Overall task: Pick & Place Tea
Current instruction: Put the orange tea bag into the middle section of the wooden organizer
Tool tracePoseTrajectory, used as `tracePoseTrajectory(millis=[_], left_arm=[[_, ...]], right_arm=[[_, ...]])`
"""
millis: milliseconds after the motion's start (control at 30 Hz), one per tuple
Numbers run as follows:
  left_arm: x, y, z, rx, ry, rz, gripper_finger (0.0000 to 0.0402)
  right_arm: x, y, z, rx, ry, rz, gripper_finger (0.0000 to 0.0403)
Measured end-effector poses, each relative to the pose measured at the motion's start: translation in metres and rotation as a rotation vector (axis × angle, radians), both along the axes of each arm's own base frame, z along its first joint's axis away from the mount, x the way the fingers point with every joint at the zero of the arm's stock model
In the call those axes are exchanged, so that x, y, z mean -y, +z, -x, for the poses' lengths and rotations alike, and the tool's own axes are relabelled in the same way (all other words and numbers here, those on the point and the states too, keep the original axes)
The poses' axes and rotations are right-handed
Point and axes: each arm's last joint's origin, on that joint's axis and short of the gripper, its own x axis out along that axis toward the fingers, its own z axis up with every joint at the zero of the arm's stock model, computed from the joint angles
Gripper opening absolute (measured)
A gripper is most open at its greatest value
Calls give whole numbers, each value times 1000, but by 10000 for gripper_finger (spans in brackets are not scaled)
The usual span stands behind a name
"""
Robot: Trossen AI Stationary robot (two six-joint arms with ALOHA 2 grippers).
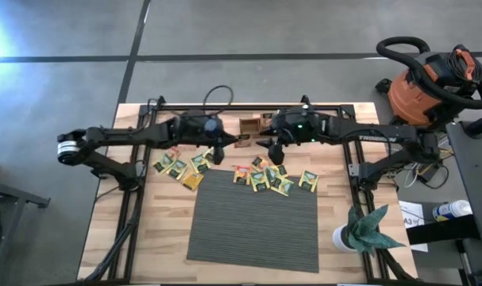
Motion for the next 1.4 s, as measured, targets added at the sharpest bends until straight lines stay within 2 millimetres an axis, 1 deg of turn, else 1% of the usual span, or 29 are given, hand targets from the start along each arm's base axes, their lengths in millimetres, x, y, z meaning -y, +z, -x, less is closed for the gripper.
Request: tracePoseTrajectory(millis=[67, 200, 367, 467, 600, 800, 933, 1333, 1400], left_arm=[[-2, 1, -8, -54, -18, -38, 0], [-2, -5, -22, -138, -59, -74, 0], [1, -8, -28, -139, -75, -80, 0], [2, -4, -28, -108, -77, -88, 0], [3, -3, -28, -100, -81, -84, 0], [7, -3, -29, -96, -96, -84, 0], [8, -4, -28, -100, -98, -81, 0], [8, -3, -29, -87, -87, -91, 0], [8, -3, -29, -89, -70, -98, 0]], right_arm=[[1, 3, -7, -60, 27, 27, 180], [3, 16, -20, -175, 94, 98, 177], [6, 26, -32, -295, 164, 153, 173], [7, 24, -41, -333, 193, 172, 170], [10, 15, -53, -364, 218, 187, 163], [12, 8, -62, -385, 239, 198, 148], [12, 9, -62, -394, 243, 198, 127], [12, 7, -61, -418, 272, 222, 20], [12, 7, -61, -419, 278, 232, 12]])
